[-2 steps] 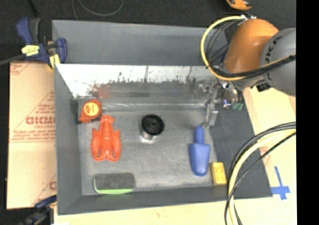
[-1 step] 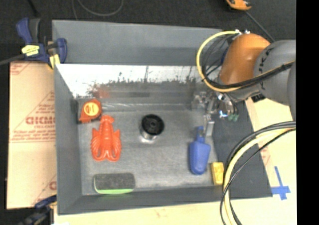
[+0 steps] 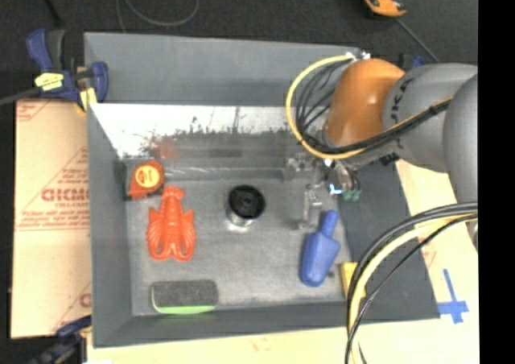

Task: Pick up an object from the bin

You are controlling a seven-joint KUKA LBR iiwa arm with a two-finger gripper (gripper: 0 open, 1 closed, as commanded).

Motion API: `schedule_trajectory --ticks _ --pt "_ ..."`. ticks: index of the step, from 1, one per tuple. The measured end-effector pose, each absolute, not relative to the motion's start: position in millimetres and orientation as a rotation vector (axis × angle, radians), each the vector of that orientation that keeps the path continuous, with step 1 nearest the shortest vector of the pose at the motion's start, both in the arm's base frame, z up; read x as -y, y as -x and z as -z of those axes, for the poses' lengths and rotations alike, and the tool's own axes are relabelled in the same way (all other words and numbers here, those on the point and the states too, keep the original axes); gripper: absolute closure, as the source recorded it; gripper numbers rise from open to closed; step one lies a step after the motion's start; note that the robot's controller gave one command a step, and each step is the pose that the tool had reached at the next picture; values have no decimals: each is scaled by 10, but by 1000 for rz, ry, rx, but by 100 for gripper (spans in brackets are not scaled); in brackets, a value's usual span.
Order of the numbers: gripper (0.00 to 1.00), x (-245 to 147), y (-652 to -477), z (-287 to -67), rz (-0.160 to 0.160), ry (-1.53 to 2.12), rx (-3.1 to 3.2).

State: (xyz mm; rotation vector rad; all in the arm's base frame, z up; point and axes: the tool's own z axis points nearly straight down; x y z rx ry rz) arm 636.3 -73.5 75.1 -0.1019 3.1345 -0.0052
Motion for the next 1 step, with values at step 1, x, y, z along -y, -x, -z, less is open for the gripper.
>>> schedule_trajectory --ticks 1 --pt "0 365 -6423 -733 -3 138 -3133"
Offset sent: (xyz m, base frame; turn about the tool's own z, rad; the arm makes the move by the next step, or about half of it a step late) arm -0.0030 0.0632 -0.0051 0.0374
